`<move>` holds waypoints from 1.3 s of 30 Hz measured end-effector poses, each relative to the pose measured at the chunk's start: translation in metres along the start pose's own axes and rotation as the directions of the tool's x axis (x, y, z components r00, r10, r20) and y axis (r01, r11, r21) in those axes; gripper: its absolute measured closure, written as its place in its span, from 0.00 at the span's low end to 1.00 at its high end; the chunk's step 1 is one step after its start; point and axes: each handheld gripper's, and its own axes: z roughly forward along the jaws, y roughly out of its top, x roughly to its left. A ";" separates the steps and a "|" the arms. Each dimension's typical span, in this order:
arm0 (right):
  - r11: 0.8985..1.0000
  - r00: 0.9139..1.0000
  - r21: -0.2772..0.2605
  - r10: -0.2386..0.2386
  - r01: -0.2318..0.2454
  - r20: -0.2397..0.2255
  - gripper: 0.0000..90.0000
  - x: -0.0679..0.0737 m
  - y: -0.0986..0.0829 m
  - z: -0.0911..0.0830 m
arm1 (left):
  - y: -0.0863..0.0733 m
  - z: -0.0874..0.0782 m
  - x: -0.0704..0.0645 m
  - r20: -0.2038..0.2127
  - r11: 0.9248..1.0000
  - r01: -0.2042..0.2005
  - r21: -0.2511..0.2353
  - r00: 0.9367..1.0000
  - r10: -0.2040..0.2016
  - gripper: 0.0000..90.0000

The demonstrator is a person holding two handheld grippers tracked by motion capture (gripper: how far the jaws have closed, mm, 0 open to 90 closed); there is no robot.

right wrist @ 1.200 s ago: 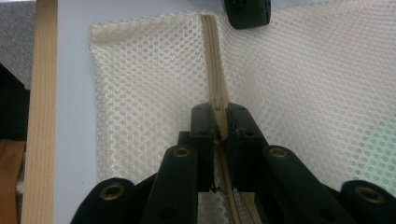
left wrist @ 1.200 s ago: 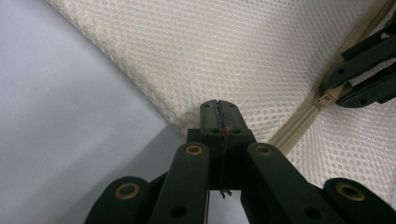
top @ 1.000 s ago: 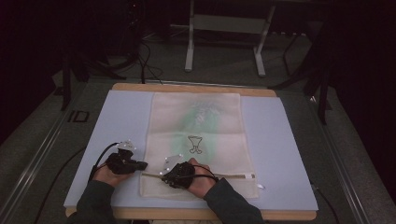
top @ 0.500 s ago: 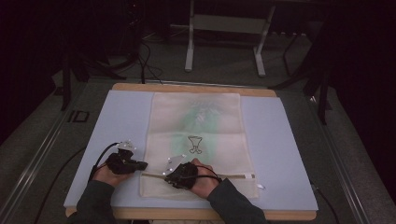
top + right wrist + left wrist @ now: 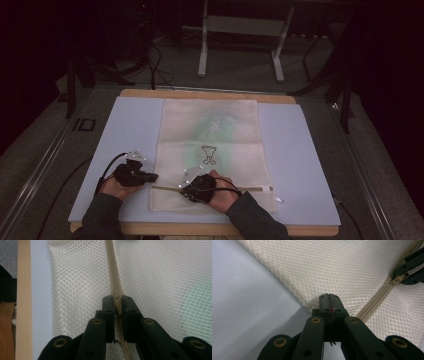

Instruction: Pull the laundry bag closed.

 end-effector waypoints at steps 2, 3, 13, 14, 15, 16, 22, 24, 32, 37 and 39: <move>1.000 1.000 0.006 -0.002 0.002 0.001 0.91 0.000 -0.001 -0.001 | 0.000 0.000 0.000 0.000 1.000 0.000 0.000 1.000 0.000 1.00; 1.000 1.000 0.003 -0.003 0.003 0.002 0.91 0.000 -0.001 -0.001 | 0.000 0.000 0.000 0.000 1.000 0.000 0.000 1.000 0.000 1.00; 1.000 1.000 0.003 0.008 -0.008 -0.008 0.91 -0.002 -0.006 -0.007 | 0.000 0.000 0.000 -0.001 1.000 -0.001 -0.002 1.000 0.001 1.00; 1.000 1.000 0.002 0.011 -0.011 -0.011 0.91 -0.002 -0.007 -0.008 | 0.000 0.000 0.000 0.000 1.000 0.000 -0.002 1.000 0.000 1.00; 1.000 1.000 0.002 0.011 -0.011 -0.012 0.91 -0.003 -0.007 -0.008 | 0.000 0.000 0.000 0.000 1.000 -0.001 -0.001 1.000 0.001 1.00; 1.000 1.000 0.005 0.011 -0.011 -0.009 0.91 -0.003 -0.008 -0.008 | 0.000 0.000 0.000 0.000 1.000 -0.002 -0.001 1.000 0.002 1.00; 1.000 1.000 0.004 0.016 -0.016 -0.011 0.91 -0.003 -0.011 -0.010 | 0.000 0.000 0.000 0.000 1.000 0.000 -0.002 1.000 0.000 1.00; 1.000 1.000 0.004 0.016 -0.016 -0.011 0.91 -0.003 -0.012 -0.011 | 0.000 0.000 0.000 -0.001 1.000 0.000 -0.002 1.000 0.000 1.00; 1.000 1.000 0.008 0.019 -0.019 -0.007 0.91 -0.002 -0.013 -0.012 | 0.000 0.000 0.000 0.000 1.000 -0.001 -0.001 1.000 0.001 1.00; 1.000 1.000 0.006 0.023 -0.023 -0.006 0.91 -0.002 -0.015 -0.014 | 0.000 0.000 0.000 0.000 1.000 -0.003 0.000 1.000 0.003 1.00; 1.000 1.000 0.007 0.024 -0.024 -0.005 0.91 -0.002 -0.017 -0.014 | 0.000 0.000 0.000 0.000 1.000 -0.003 0.000 1.000 0.003 1.00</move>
